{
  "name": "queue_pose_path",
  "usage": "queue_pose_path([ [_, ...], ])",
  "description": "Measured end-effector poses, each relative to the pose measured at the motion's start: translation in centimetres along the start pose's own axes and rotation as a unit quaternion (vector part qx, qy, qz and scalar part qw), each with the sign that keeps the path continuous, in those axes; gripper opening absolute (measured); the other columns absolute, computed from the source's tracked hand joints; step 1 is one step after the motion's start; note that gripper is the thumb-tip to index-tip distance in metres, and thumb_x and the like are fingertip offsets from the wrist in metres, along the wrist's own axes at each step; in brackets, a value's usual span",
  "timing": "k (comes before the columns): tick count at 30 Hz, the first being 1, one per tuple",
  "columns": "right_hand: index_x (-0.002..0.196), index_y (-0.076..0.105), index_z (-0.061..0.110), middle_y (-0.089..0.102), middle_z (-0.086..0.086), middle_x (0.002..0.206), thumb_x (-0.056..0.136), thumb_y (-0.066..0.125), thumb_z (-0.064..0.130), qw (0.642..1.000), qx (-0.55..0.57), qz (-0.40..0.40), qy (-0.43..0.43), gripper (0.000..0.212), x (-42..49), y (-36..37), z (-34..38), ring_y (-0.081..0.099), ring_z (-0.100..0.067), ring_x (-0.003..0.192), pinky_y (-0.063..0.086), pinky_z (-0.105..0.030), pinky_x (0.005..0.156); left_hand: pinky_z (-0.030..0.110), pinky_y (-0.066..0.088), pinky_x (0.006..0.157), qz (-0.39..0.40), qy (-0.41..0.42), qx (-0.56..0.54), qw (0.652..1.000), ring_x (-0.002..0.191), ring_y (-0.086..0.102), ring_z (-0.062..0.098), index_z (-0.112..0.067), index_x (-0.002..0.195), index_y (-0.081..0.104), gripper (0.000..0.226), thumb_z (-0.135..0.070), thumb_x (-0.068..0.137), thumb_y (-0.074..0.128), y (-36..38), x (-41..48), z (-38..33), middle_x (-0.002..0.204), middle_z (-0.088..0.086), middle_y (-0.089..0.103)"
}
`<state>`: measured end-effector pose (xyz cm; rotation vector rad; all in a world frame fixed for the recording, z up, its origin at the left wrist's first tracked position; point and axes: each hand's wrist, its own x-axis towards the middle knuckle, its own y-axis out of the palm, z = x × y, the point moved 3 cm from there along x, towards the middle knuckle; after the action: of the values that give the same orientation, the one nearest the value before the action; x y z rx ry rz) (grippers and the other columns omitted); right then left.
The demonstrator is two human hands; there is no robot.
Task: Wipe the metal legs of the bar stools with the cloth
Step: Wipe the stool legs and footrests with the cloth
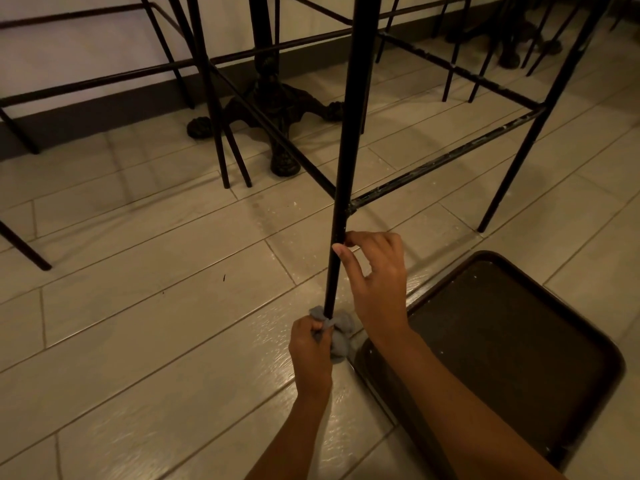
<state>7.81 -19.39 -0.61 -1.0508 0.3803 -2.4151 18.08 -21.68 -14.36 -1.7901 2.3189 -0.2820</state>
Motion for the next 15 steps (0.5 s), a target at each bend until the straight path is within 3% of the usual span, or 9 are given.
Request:
queue_pose_path([
  [7,0.093,0.068,0.003,0.067,-0.006,0.089,0.087,0.058,0.025,1.0,0.009,-0.006,0.004,0.025,-0.14,0.24,-0.09,0.043,-0.006,0.095,0.033,-0.007,0.085,0.005,0.044,0.067,0.012,0.012,0.008,1.0,0.073,0.053,0.007,-0.021,0.07,0.047,0.033,0.005,0.08,0.064,0.26,0.3,0.57,0.083,0.012,0.056],
  [15,0.093,0.068,0.003,0.067,-0.006,0.089,0.086,0.059,0.023,1.0,0.0,-0.002,-0.002,0.023,-0.01,0.05,-0.02,0.041,-0.004,0.095,0.032,-0.005,0.085,0.005,0.043,0.058,0.021,-0.045,0.017,0.999,0.063,0.048,0.005,-0.005,0.072,0.047,0.021,0.01,0.081,0.06,0.21,0.46,0.89,0.072,0.003,0.05],
])
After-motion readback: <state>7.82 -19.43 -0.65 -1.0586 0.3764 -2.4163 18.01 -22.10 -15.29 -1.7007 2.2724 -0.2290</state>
